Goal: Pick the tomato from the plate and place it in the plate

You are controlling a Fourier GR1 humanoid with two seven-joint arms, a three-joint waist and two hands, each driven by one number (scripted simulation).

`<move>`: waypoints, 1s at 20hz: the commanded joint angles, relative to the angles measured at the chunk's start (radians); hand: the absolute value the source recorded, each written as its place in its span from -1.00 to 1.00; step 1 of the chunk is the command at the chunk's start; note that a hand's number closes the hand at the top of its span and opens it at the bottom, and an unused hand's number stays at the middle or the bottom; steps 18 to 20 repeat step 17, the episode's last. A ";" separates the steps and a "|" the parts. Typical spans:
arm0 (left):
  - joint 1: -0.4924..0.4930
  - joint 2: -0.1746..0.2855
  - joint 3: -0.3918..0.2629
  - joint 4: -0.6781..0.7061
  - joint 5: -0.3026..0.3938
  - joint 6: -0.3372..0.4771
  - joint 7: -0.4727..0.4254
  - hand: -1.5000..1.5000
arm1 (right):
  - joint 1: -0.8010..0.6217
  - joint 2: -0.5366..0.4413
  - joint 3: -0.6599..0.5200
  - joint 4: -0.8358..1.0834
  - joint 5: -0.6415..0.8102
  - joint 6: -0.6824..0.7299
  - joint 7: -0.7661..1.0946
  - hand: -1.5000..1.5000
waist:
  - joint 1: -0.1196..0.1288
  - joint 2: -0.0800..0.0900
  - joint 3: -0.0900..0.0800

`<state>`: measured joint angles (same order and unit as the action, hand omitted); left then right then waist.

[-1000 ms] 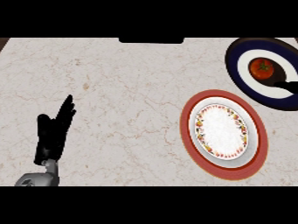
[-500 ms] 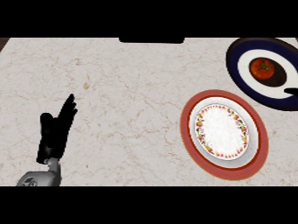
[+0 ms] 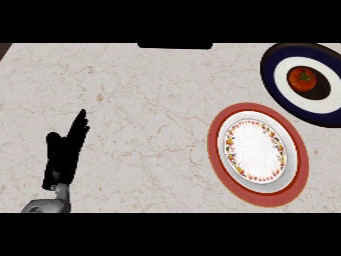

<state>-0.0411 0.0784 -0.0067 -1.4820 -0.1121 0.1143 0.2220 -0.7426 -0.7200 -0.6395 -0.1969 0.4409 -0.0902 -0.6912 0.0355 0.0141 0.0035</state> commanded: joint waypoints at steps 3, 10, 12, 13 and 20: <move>-0.022 0.005 0.014 0.017 0.010 -0.010 0.005 0.00 | 0.000 -0.027 -0.024 0.016 -0.029 -0.007 -0.013 -1.00 | 0.006 0.004 0.001; -0.055 0.010 0.017 0.013 0.002 -0.004 0.046 0.00 | 0.035 -0.087 -0.052 0.018 -0.063 -0.028 -0.006 -1.00 | 0.001 0.002 0.001; -0.039 0.041 0.042 0.017 0.032 -0.047 0.012 0.00 | 0.067 -0.106 -0.050 0.023 -0.068 0.002 -0.015 -1.00 | -0.002 0.001 0.001; -0.015 -0.002 0.001 -0.016 -0.005 -0.001 0.029 0.00 | 0.106 -0.114 -0.053 0.026 -0.068 -0.003 -0.051 -1.00 | 0.000 0.001 0.002; -0.018 0.017 0.027 0.024 0.023 -0.033 -0.009 0.00 | 0.052 -0.091 -0.033 0.024 -0.050 -0.077 0.001 -1.00 | 0.011 0.004 0.002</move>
